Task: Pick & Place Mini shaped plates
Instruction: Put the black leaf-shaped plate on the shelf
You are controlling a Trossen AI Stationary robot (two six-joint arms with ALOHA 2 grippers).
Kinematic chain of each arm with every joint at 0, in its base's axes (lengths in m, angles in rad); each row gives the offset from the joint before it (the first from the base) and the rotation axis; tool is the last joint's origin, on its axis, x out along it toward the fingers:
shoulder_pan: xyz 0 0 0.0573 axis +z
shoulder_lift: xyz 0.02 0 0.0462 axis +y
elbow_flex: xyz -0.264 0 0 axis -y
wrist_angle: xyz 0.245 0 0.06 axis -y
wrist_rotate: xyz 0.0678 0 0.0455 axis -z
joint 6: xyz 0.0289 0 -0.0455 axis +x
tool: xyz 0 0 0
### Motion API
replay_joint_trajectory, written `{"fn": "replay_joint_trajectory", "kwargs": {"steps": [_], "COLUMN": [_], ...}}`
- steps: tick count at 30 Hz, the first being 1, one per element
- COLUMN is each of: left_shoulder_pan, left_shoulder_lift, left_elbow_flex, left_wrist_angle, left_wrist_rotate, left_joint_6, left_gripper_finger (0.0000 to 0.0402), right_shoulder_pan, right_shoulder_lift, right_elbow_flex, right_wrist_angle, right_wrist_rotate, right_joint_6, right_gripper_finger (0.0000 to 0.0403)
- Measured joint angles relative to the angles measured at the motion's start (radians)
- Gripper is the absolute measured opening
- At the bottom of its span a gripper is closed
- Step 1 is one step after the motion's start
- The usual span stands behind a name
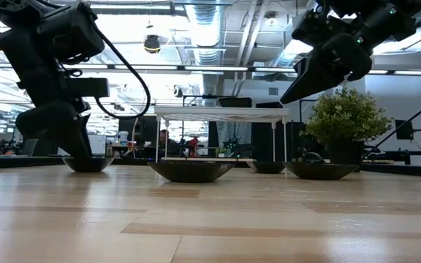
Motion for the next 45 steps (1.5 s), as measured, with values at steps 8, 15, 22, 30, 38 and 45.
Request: {"fn": "replay_joint_trajectory", "kwargs": {"steps": [8,15,22,30,38,45], "left_shoulder_pan": [0.000,0.000,-0.005,-0.077,-0.133,-0.152], "left_shoulder_lift": [0.000,0.000,0.000,0.000,0.000,0.000], "left_elbow_flex": [0.000,0.000,0.000,0.018,0.083,0.131], "left_wrist_angle": [0.003,0.004,0.007,0.018,0.020,0.018], "left_wrist_rotate": [0.046,0.045,0.018,-0.054,-0.097,-0.124], "left_joint_6": [0.033,0.035,0.036,0.080,0.113,0.146], "left_gripper_finger": [0.0097,0.0010,0.0005,0.0004,0.0004,0.0003], "right_shoulder_pan": [0.000,0.000,0.000,0.000,0.000,0.000], "right_shoulder_lift": [0.000,0.000,0.000,0.000,0.000,0.000], "right_elbow_flex": [0.000,0.000,0.000,0.000,0.000,0.000], "right_wrist_angle": [0.000,0.000,0.000,0.000,0.000,0.000], "right_wrist_rotate": [0.000,0.000,0.000,0.000,0.000,0.000], "right_joint_6": [0.000,0.000,0.000,0.000,0.008,0.008], "right_gripper_finger": [0.0064,0.0064,0.0064,0.0064,0.0064,0.0064]}}
